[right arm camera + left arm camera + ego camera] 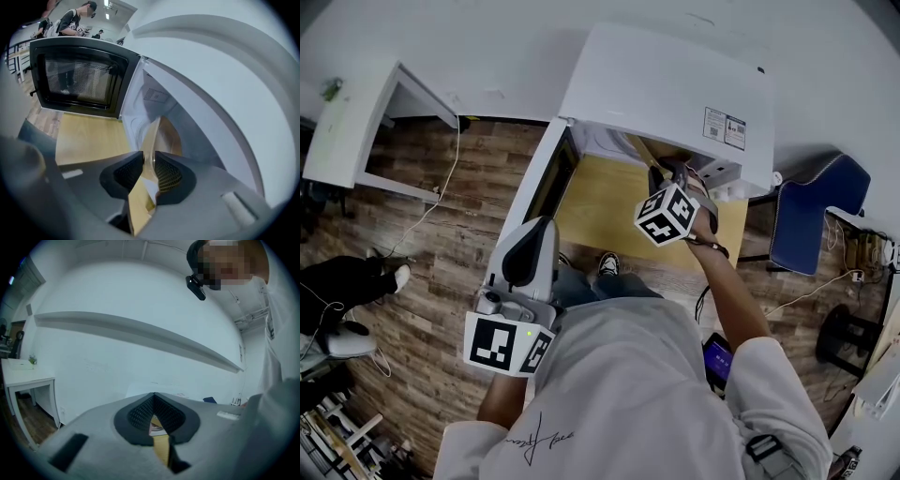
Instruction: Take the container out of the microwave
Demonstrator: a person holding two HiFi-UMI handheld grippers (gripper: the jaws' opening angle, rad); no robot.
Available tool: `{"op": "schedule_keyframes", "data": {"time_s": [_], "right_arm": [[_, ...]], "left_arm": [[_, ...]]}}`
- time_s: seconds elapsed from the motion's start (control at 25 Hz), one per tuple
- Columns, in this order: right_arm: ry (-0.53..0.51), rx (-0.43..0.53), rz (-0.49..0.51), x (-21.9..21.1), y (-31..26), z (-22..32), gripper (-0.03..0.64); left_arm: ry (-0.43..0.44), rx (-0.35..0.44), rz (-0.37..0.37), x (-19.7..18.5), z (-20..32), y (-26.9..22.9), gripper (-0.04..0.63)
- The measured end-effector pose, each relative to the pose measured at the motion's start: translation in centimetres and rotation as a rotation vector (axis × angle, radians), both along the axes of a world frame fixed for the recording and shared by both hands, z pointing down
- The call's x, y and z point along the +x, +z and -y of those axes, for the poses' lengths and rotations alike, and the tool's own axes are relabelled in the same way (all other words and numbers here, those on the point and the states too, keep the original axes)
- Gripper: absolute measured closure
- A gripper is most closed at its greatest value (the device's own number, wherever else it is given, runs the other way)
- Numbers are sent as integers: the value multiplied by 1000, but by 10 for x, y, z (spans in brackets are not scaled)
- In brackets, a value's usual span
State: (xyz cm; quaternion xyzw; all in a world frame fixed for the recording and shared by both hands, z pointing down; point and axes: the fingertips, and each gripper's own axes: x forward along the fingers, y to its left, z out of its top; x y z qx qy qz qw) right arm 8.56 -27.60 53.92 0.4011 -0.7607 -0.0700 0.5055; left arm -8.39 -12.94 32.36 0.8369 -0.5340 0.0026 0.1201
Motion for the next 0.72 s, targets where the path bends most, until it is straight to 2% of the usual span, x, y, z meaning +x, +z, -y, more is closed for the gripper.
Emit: {"op": "schedule_keyframes", "data": {"time_s": [0.4,0.72], "right_arm": [[5,-55,92,4,-5,-20,557],[31,-117,227,-4,-17,-43,557]], "left_arm": [[32,2,17,10,4,3,595],[36,-5,16,11,1,5,595]]}}
